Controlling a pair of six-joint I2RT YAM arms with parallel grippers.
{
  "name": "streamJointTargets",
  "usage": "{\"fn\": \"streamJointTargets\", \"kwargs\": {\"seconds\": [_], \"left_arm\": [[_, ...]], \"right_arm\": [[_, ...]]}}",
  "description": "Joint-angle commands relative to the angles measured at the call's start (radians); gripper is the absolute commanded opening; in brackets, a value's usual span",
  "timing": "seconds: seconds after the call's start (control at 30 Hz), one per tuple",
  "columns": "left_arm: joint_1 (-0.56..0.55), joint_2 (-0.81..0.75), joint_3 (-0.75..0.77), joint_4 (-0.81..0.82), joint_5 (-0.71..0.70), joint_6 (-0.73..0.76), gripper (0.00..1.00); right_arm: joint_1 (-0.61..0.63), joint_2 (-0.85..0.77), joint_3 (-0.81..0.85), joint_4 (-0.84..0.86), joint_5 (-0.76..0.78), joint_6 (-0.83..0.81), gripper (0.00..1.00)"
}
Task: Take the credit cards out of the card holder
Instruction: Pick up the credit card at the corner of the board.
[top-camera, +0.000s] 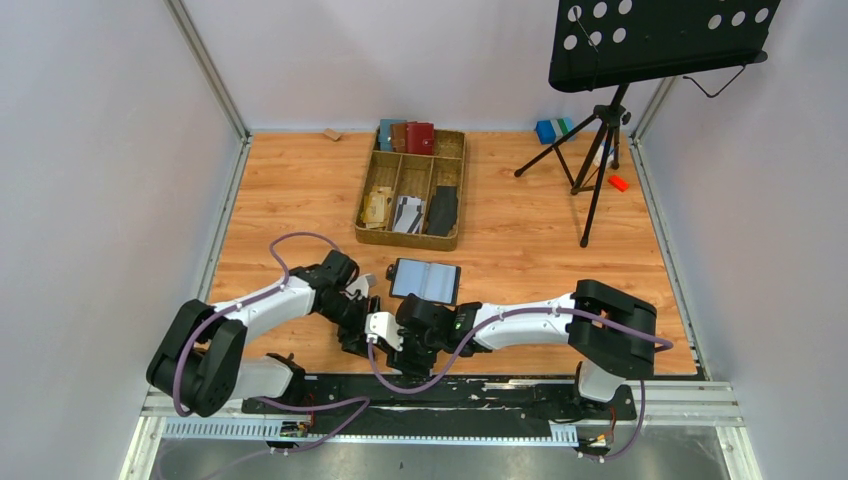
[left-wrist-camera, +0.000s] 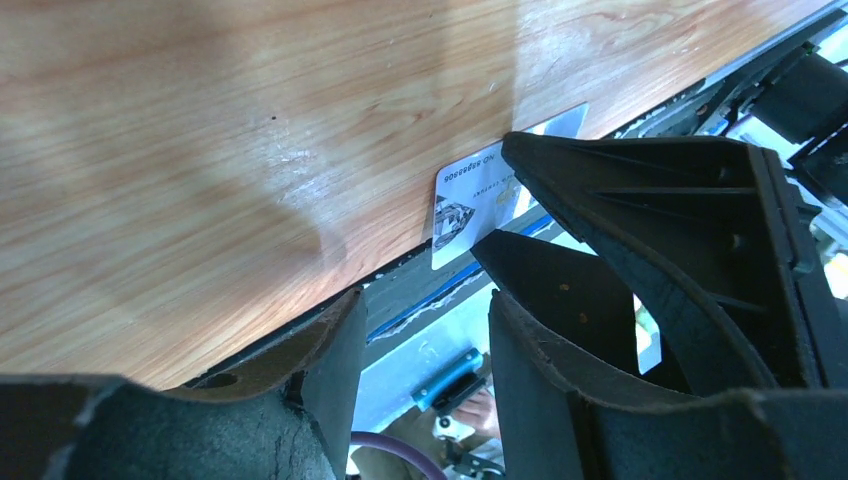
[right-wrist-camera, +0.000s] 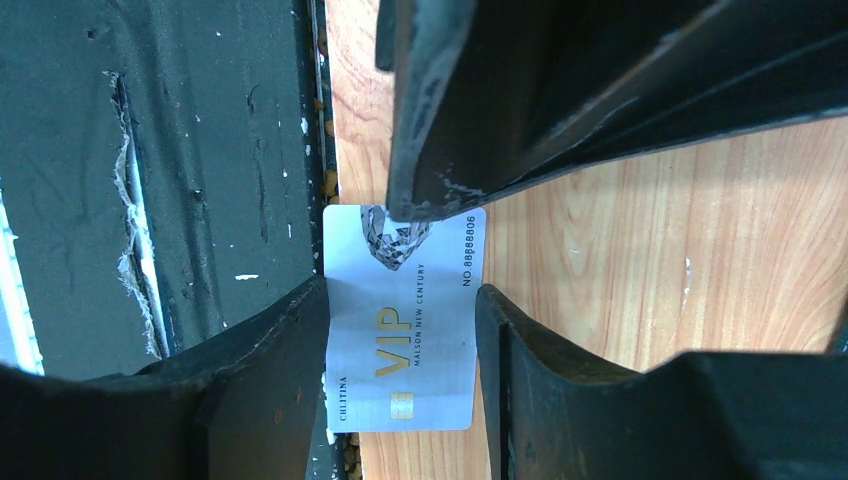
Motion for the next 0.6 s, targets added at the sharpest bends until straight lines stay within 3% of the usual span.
{"fn": "streamJointTargets", "kwargs": {"seconds": [0.0, 0.33, 0.57], "left_arm": [[-0.004, -0.006, -0.058, 0.115, 0.100, -0.096, 0.54], [-0.012, 0.023, -0.134, 0.198, 0.143, -0.190, 0.46], [-0.029, -0.002, -0.199, 0.350, 0.146, -0.346, 0.45]], "right_arm": [[-0.001, 0.030, -0.042, -0.052, -0.031, 0.014, 0.45], [-0.009, 0.028, -0.045, -0.046, -0.040, 0.010, 0.45], [-0.013, 0.031, -0.044, -0.045, -0.048, 0.010, 0.45]]}}
